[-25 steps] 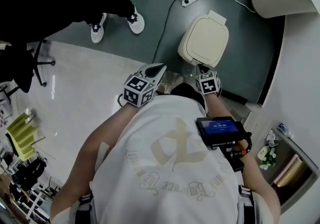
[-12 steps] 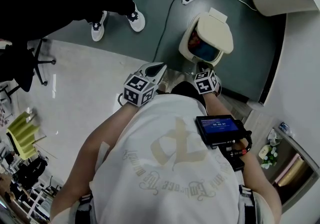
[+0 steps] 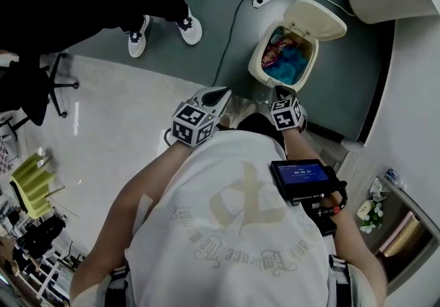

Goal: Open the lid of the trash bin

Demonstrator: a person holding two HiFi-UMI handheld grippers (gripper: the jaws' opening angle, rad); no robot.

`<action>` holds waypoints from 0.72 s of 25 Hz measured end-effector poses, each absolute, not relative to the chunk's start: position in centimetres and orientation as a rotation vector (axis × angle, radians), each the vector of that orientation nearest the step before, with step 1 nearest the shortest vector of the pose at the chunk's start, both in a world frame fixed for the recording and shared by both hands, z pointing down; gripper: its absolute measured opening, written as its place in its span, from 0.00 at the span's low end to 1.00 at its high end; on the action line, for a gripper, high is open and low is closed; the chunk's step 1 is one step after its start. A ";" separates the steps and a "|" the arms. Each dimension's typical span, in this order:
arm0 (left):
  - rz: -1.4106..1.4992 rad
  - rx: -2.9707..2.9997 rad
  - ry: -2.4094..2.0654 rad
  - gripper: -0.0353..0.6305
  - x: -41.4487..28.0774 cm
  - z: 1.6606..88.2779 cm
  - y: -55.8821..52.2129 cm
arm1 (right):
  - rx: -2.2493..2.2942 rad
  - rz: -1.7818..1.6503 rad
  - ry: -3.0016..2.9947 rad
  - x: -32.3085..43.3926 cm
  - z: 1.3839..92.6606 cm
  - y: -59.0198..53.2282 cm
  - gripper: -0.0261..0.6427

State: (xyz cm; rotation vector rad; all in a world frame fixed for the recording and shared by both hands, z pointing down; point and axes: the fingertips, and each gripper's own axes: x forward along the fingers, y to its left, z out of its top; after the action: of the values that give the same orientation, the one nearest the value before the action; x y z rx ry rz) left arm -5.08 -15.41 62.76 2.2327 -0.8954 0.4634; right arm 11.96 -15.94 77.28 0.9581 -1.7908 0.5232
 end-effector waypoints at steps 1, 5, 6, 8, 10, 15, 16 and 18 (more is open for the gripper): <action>0.463 2.233 -0.894 0.07 -5.0 62.8 -15.4 | 0.957 0.524 -1.791 11.9 77.3 -16.0 0.05; 0.459 2.234 -0.887 0.07 -5.0 62.9 -15.7 | 0.959 0.543 -1.787 11.9 77.2 -16.2 0.05; 0.458 2.235 -0.885 0.07 -4.9 62.8 -15.8 | 0.962 0.553 -1.789 11.9 77.1 -16.3 0.05; 0.454 2.236 -0.882 0.07 -4.9 62.8 -16.2 | 0.966 0.566 -1.798 12.0 76.9 -16.5 0.05; 0.448 2.241 -0.877 0.07 -4.9 62.8 -16.6 | 0.978 0.570 -1.819 12.0 76.5 -16.9 0.05; 0.435 2.249 -0.864 0.07 -5.0 63.0 -17.8 | 1.045 0.592 -1.890 11.3 74.5 -18.2 0.05; 0.432 2.253 -0.861 0.07 -5.0 62.9 -17.9 | 1.060 0.589 -1.905 11.3 73.9 -18.4 0.05; 0.425 2.268 -0.855 0.07 -4.7 62.4 -17.9 | 1.091 0.583 -1.937 11.3 72.4 -18.6 0.05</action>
State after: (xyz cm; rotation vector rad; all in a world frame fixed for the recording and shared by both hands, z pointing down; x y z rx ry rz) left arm -4.69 -17.89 62.40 2.2679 -0.8551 0.4254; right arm 11.29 -18.56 72.40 1.0912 -1.9374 0.5827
